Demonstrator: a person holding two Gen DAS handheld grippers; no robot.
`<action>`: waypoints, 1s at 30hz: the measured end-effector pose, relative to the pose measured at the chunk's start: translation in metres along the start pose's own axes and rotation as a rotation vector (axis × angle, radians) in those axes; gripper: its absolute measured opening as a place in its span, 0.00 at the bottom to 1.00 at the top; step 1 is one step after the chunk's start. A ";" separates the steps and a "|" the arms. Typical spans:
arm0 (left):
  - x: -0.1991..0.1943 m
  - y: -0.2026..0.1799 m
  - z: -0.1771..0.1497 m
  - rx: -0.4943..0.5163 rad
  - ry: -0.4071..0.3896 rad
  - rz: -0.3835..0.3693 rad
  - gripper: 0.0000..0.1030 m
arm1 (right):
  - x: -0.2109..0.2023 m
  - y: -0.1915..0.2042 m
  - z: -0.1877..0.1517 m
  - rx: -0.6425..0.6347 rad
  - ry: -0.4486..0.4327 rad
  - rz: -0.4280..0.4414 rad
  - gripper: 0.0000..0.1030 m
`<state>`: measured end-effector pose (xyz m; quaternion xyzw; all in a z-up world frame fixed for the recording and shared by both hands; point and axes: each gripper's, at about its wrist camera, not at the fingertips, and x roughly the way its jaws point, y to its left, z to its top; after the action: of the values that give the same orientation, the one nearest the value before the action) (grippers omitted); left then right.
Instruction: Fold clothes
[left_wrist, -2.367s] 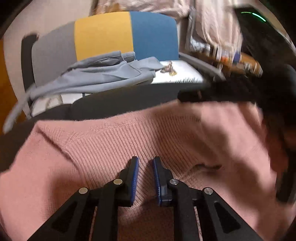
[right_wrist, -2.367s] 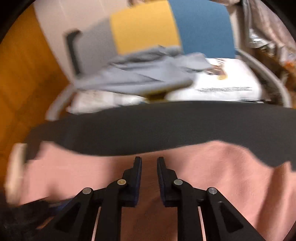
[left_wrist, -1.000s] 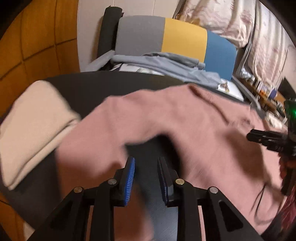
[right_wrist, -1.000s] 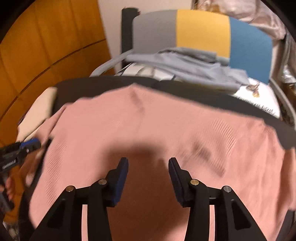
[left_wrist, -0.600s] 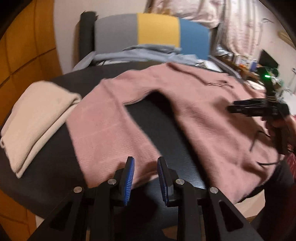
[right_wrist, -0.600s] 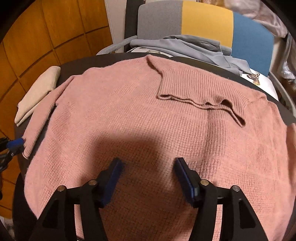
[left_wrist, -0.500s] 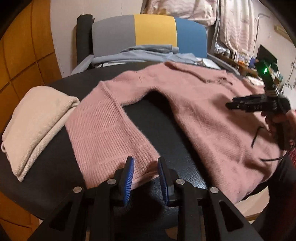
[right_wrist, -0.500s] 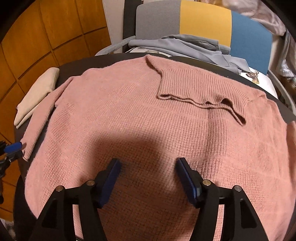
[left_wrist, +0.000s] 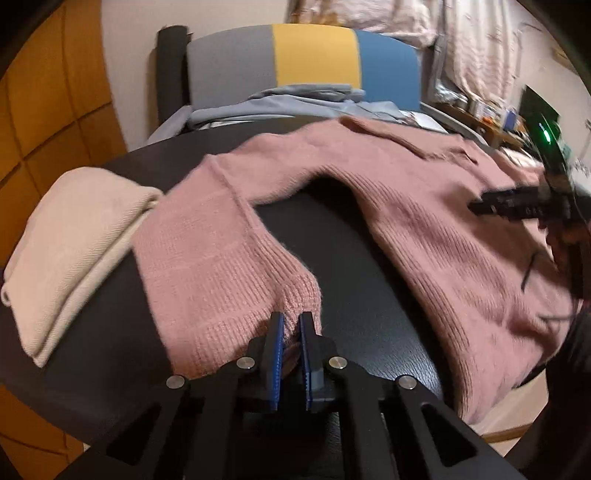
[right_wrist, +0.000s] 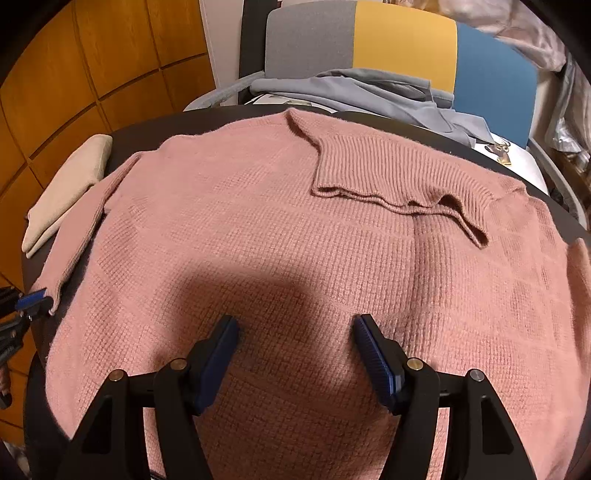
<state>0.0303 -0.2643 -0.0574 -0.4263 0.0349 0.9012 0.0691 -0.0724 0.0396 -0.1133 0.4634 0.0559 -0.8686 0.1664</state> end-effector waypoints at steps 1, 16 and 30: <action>-0.008 0.009 0.007 -0.032 -0.021 -0.005 0.07 | 0.000 0.000 0.000 0.000 0.002 0.000 0.65; -0.098 0.195 0.122 -0.436 -0.227 -0.005 0.07 | -0.011 0.005 0.031 0.083 -0.062 0.217 0.52; -0.131 0.242 0.194 -0.548 -0.369 -0.121 0.02 | 0.079 0.134 0.123 -0.166 0.049 0.337 0.24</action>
<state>-0.0730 -0.4923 0.1675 -0.2602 -0.2473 0.9333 0.0106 -0.1642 -0.1361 -0.1010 0.4719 0.0531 -0.8093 0.3459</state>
